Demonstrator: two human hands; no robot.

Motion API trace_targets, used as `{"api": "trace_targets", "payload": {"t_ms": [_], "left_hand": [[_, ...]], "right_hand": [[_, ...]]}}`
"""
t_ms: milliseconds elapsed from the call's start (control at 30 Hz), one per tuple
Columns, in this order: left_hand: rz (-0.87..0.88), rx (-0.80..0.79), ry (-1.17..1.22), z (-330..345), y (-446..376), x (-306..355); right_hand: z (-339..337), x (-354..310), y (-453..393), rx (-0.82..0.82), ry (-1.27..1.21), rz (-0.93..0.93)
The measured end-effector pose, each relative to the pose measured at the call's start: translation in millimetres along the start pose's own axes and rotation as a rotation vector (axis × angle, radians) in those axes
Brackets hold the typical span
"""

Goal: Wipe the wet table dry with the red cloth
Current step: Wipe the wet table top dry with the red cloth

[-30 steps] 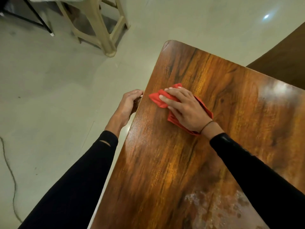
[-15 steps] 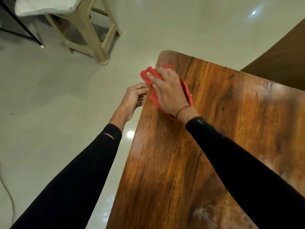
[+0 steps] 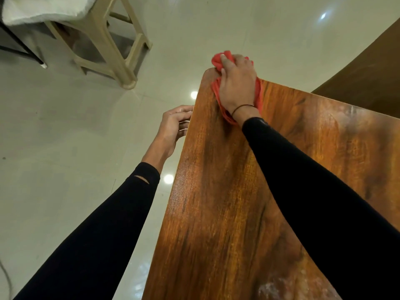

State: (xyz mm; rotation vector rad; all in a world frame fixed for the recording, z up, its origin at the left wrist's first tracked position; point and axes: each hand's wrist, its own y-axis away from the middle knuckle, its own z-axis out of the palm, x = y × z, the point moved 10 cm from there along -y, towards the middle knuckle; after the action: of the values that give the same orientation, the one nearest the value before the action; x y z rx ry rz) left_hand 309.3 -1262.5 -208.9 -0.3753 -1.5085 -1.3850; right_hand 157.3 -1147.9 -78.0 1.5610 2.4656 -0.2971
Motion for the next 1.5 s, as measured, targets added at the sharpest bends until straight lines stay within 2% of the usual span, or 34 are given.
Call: {"api": "trace_targets", "payload": {"t_ms": [167, 267, 333, 533, 633, 700, 800, 900, 1000, 1067, 1167, 1333, 1400, 1500], "left_hand": [[0.003, 0.005, 0.026, 1.2, -2.4, 3.5], [0.015, 0.028, 0.015, -0.7, -3.0, 8.4], [0.022, 0.041, 0.007, -1.1, -4.2, 13.2], [-0.017, 0.015, -0.091, 11.9, -12.9, 32.4], [0.003, 0.05, -0.147, 15.4, -8.7, 36.6], [0.003, 0.062, -0.131, 16.0, -3.9, 34.4], [0.009, 0.046, -0.154, 19.6, 4.9, 27.6], [0.01, 0.032, -0.192, 25.9, 11.8, 25.8], [0.019, 0.033, -0.208, 29.4, 16.9, 27.8], [-0.012, 0.044, -0.2, 28.4, 17.4, 25.3], [-0.087, 0.057, -0.16, 26.6, 16.9, 19.9], [-0.079, 0.124, -0.215, 21.8, 14.0, 22.9], [-0.073, 0.141, -0.213, 21.5, 13.5, 21.3], [-0.059, 0.158, -0.223, 22.4, 13.9, 20.7]], "right_hand": [[15.9, -59.6, 47.0, -0.075, 0.038, -0.344], [13.6, -45.4, 91.6, -0.082, -0.034, -0.417], [7.4, -9.0, 104.6, -0.074, -0.065, -0.342], [-32.9, 123.9, 82.1, 0.114, -0.045, 0.082], [-40.0, 154.3, 52.5, 0.132, -0.017, 0.241], [-38.3, 143.6, 39.2, 0.106, -0.031, 0.211], [-28.3, 97.6, 43.2, 0.066, -0.035, 0.054], [-16.6, 58.0, 77.3, 0.038, -0.001, -0.081], [-14.1, 60.5, 125.2, 0.012, -0.04, -0.169], [-19.7, 93.7, 146.4, 0.005, -0.068, -0.111], [-42.1, 167.8, 157.4, 0.046, -0.012, 0.114], [-70.5, 257.6, 120.5, 0.153, 0.042, 0.419], [-70.1, 263.0, 99.4, 0.149, 0.031, 0.446], [-63.7, 233.2, 82.5, 0.134, 0.022, 0.355]]}}
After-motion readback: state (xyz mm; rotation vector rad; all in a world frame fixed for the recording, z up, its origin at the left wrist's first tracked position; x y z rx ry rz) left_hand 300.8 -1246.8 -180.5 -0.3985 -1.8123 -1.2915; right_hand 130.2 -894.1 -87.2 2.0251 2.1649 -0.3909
